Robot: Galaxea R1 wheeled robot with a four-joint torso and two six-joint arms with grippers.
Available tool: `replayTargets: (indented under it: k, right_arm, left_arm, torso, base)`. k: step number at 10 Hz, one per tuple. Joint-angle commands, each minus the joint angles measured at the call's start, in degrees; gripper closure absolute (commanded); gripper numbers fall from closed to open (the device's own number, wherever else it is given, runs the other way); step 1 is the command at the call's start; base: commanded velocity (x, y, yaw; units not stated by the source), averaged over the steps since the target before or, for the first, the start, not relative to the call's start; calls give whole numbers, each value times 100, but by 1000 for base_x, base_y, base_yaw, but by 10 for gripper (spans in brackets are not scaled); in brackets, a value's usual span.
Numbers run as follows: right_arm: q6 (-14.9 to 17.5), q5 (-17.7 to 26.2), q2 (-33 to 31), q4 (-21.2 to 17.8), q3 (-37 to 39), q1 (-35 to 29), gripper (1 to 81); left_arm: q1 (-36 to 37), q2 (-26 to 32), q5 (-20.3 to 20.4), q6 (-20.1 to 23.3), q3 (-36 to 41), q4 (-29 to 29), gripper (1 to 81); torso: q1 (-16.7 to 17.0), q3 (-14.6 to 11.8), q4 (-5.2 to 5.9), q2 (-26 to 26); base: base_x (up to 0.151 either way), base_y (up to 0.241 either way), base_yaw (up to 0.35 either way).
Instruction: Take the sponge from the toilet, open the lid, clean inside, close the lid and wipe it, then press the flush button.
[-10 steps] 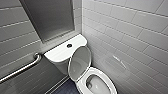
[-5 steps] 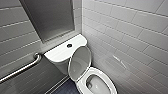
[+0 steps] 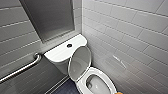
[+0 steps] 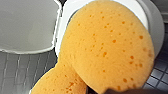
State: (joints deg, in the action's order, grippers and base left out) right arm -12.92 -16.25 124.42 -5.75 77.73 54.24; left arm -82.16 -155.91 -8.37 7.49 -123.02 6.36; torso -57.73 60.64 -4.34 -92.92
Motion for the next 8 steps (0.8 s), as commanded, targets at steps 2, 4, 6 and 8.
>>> replayTargets:
  k: [2,4,6,8]
  right_arm:
    - [18,771,455,-154,320,-1155,811]
    - [18,1167,832,-268,777,-1611,811]
    - [0,1361,1000,-365,1103,-1972,811]
    - [-9,1545,1131,-496,1489,-2350,811]
  left_arm:
    - [-94,85,-446,51,-65,-74,10]
    - [-102,7,-446,51,-143,-74,10]
    - [-103,-143,-446,51,-320,-74,10]
    - [-103,-231,-446,51,-460,-74,10]
  torso:
    - [0,0,0,0]
    - [0,2,0,0]
    - [0,2,0,0]
    - [0,2,0,0]
  base:
    - [0,0,0]
    - [0,0,0]
    - [0,0,0]
    - [0,0,0]
